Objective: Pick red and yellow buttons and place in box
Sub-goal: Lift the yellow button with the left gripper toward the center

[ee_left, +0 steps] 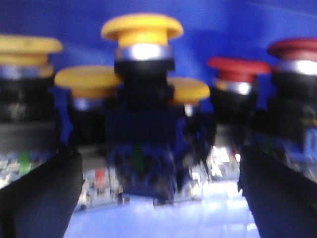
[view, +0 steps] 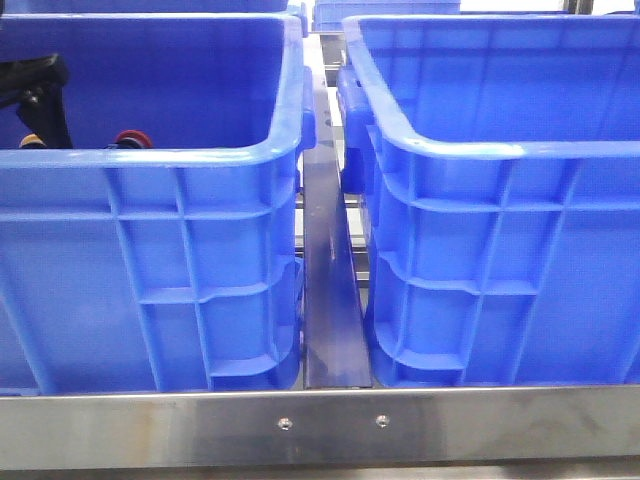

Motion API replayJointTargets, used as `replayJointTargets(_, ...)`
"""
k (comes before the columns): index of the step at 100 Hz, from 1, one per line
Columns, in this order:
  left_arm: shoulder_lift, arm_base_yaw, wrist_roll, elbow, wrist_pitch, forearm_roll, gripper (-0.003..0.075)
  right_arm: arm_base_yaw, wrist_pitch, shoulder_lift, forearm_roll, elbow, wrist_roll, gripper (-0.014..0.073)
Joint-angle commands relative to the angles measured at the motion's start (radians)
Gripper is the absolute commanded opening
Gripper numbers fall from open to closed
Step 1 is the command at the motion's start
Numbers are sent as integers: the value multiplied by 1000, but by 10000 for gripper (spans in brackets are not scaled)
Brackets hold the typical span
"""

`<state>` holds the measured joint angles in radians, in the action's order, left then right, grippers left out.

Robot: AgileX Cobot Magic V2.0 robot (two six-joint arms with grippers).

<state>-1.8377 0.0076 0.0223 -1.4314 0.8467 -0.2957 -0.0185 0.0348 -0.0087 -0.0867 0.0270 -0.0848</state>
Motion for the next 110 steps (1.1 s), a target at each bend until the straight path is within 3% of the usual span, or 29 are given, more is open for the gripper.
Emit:
replayJointTargets(1, 36, 1, 12, -34, -41, -27, 587, 2, 80, -28, 1, -19, 6, -67)
replayJointTargets(17, 33, 1, 12, -36, -76, -27, 584, 2, 80, -28, 1, -19, 6, -67)
replayJointTargets(24, 33, 1, 12, -36, -76, -27, 548, 2, 80, -28, 1, -19, 6, -67)
replayJointTargets(31, 33, 1, 12, -36, -72, -27, 463, 2, 80, -28, 1, -19, 6, -67)
replayJointTargets(43, 33, 1, 12, -36, -68, -27, 249, 2, 80, -28, 1, -19, 6, -67)
replayJointTargets(53, 33, 1, 12, -36, -69, -27, 135, 2, 80, -28, 1, -19, 6, -67)
replayJointTargets(85, 93, -1, -15, -26, -56, -33, 125, 2, 80, -28, 1, -19, 6, -67)
replayJointTargets(110, 313, -1, -154, 147, -132, -137, 125, 2, 80, -28, 1, -19, 6, -67)
